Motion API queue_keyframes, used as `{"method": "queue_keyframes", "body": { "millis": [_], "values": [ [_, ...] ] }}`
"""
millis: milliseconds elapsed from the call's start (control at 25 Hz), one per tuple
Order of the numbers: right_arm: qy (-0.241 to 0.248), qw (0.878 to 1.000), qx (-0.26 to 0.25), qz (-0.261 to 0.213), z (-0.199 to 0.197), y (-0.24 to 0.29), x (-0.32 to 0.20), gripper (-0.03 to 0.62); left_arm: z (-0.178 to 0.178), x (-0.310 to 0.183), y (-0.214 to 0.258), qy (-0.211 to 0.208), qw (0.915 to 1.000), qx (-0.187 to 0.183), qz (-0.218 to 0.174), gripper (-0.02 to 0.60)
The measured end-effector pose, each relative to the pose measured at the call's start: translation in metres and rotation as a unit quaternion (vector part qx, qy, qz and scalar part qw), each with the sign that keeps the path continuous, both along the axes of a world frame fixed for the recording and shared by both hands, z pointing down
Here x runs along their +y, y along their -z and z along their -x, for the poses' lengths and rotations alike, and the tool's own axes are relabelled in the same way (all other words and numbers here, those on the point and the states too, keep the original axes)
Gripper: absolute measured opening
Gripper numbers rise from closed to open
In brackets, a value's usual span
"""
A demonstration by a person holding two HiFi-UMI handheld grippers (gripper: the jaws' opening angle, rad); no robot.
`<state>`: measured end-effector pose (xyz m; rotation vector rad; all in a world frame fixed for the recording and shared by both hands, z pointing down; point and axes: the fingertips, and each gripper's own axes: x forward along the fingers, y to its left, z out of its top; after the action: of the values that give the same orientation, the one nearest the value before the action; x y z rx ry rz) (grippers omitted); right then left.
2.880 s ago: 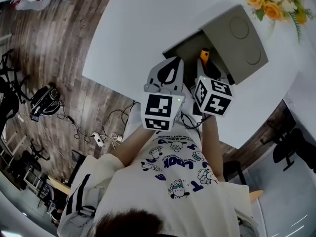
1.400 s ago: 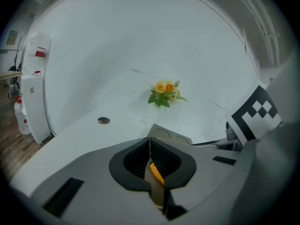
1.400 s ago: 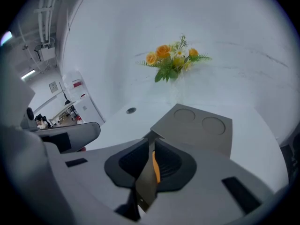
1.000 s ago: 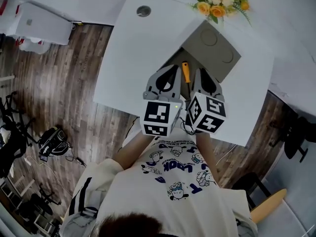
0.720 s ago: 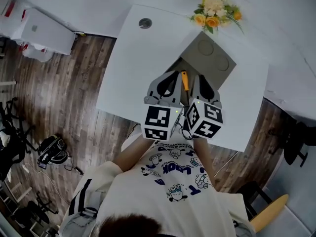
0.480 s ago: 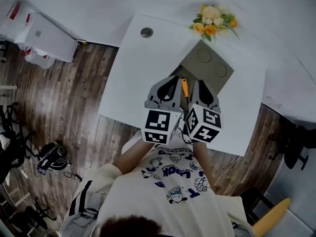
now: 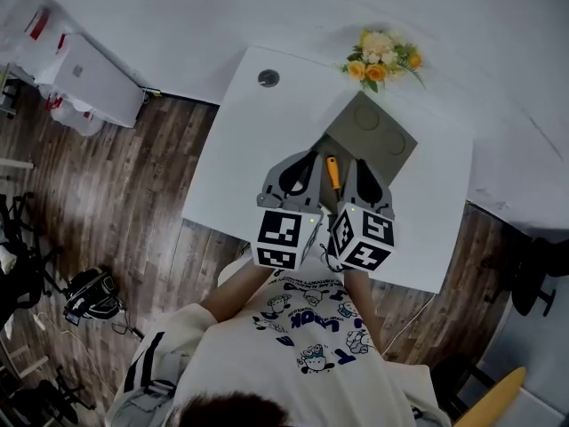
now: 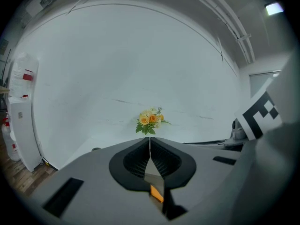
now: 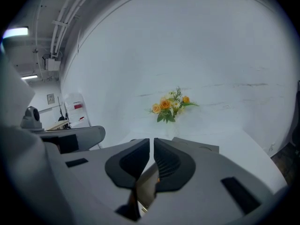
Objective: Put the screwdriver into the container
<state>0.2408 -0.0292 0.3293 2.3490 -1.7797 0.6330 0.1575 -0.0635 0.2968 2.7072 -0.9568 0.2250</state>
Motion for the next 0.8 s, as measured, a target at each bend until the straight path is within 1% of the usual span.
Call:
{"method": "queue_keyframes", "body": {
  "millis": [560,800],
  "values": [
    [-0.003,1.0,0.01,-0.004,0.001,0.005,0.015,0.044,-0.002,0.01,0.005,-0.005,1.0,0.005,-0.005,0.017],
    [0.002,1.0,0.011,-0.002,0.001,0.005,0.016,0.044,-0.004,0.013,0.003,-0.004,1.0,0.004,-0.002,0.017]
  ]
}}
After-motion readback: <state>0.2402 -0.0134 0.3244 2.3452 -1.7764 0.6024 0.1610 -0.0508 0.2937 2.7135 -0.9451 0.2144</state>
